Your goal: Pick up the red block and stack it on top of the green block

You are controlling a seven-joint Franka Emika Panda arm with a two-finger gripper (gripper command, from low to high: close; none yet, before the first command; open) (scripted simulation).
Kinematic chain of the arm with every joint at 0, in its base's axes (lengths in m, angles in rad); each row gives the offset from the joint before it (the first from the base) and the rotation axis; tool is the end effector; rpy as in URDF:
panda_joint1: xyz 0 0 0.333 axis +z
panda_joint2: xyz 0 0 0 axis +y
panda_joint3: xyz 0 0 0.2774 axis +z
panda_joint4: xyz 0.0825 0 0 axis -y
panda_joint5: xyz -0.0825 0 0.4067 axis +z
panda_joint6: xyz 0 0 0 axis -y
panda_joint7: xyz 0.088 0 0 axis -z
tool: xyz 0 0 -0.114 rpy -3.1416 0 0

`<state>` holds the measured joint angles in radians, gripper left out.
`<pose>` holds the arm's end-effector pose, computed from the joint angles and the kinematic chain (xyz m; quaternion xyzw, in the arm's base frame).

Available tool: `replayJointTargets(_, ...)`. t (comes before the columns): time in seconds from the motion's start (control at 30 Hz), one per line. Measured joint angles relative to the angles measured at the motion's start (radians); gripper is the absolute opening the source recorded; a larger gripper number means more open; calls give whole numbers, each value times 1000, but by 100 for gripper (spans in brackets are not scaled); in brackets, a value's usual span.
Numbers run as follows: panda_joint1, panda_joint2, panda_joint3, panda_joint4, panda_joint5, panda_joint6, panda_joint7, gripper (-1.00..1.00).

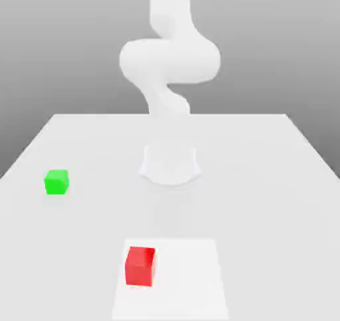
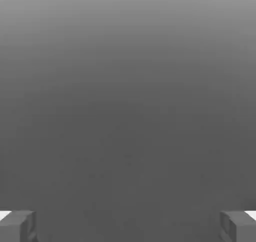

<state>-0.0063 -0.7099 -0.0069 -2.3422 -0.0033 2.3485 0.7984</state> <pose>0.4340 -0.0064 0.6263 -0.8608 0.3691 -0.3235 0.1349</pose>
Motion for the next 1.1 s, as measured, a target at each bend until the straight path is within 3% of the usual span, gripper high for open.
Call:
replayJointTargets(0.67,-59,733,-61,-341,11,393,-41,0)
replayJointTargets(0.87,-77,950,-37,-332,49,566,-70,0)
replayJointTargets(0.9,-82,980,-31,-328,52,591,-73,-100)
replayJointTargets(1.1,-85,995,-27,-326,52,604,-72,-100)
